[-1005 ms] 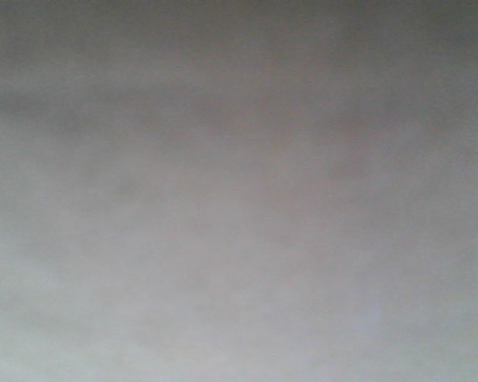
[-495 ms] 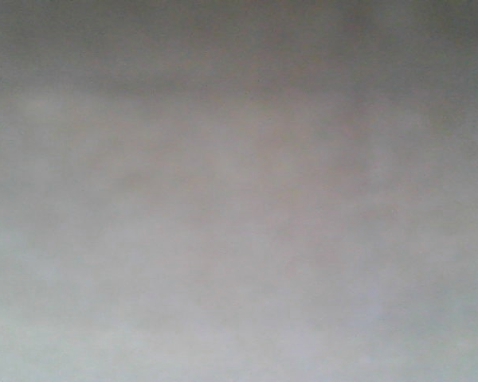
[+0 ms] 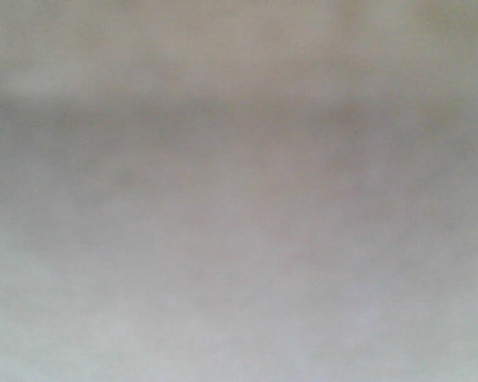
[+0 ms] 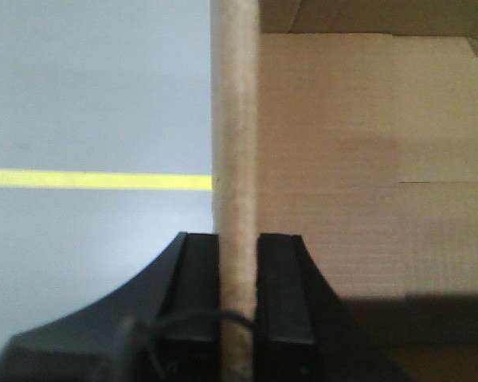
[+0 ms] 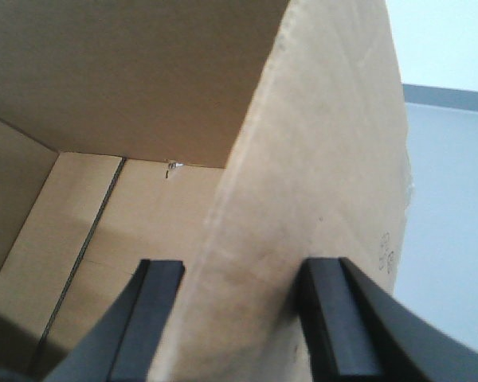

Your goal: Grab box from left shelf to table start

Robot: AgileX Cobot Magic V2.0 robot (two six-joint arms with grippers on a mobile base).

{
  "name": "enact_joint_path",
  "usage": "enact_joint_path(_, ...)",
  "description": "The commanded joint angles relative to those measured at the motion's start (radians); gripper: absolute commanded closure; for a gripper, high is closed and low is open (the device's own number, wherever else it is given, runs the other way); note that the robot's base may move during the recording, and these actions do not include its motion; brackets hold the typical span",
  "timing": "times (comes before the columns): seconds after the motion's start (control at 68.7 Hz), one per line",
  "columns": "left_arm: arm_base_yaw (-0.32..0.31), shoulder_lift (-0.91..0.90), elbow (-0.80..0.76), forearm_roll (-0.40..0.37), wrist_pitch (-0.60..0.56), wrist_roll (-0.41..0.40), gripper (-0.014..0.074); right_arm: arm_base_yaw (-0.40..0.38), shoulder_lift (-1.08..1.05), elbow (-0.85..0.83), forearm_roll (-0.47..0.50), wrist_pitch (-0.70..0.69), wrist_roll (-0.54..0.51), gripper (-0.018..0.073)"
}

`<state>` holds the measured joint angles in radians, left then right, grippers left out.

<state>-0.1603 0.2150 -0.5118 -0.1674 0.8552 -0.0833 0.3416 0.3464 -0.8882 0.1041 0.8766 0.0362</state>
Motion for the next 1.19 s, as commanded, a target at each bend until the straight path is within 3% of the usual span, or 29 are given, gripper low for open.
enact_joint_path(0.0, 0.001, 0.015, -0.025, 0.138, -0.128, 0.011, 0.0688, 0.006, 0.000, -0.048, 0.013, -0.153, -0.028, 0.0501)
enact_joint_path(1.179, 0.001, 0.022, -0.024, 0.138, -0.128, 0.011, 0.0688, 0.006, 0.002, -0.047, 0.013, -0.150, -0.028, 0.0501)
